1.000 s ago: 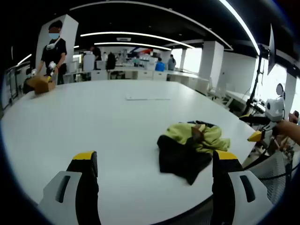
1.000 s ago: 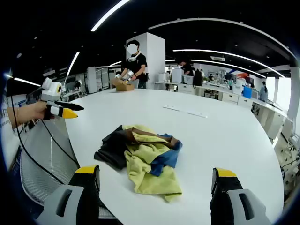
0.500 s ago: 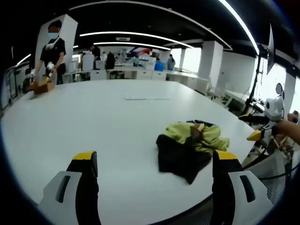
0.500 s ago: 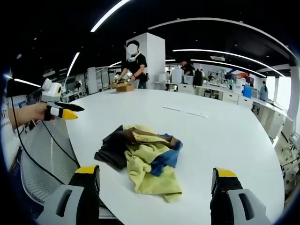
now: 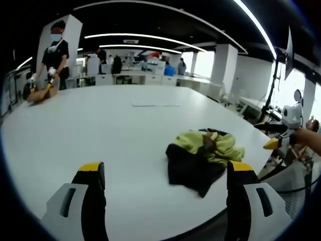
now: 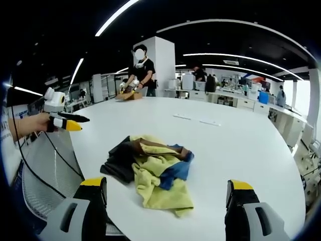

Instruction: Fold the garment on the visible template until the final outline fits inside the template.

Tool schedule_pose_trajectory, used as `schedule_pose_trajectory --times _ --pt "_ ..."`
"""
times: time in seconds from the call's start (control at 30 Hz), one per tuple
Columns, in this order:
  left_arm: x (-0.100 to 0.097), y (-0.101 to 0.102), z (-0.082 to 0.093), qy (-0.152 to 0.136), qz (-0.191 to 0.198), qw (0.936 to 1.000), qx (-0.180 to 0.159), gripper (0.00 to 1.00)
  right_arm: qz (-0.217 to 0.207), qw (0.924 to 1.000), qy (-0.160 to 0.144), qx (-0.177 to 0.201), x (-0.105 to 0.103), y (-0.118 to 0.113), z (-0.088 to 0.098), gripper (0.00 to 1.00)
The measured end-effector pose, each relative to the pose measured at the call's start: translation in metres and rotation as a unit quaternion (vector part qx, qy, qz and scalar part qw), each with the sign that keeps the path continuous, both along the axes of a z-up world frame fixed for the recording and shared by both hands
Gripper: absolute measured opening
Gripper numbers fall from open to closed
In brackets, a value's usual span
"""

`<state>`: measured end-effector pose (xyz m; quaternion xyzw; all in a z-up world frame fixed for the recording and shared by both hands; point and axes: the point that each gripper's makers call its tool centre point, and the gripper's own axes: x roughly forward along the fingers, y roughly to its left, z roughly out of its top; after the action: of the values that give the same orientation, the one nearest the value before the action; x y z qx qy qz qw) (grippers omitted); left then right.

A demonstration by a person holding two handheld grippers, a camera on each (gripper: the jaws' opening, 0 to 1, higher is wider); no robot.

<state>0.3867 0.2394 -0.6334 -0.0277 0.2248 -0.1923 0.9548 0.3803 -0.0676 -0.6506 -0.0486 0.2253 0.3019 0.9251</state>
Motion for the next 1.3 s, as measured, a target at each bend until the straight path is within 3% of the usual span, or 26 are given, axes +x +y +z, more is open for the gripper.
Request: schedule_pose_trajectory --times 0.27,0.7,0.97,1.3 --pt "0.006 -0.002 0.000 0.000 -0.011 0.9999 0.000 0.94 0.004 1.0000 -0.002 0.002 0.003 0.001 0.000 0.97" --pt "0.024 -0.021 0.000 -0.008 -0.053 0.9985 -0.002 0.84 0.033 0.9993 -0.015 0.010 0.021 0.013 0.005 0.85" --pt "0.027 -0.037 -0.013 0.004 -0.084 0.9965 0.001 0.75 0.046 0.9986 -0.009 0.025 0.042 0.015 0.004 0.76" --pt "0.034 -0.061 -0.028 0.016 -0.111 0.9937 -0.003 0.63 0.052 0.9985 0.005 0.015 0.071 0.013 -0.008 0.61"
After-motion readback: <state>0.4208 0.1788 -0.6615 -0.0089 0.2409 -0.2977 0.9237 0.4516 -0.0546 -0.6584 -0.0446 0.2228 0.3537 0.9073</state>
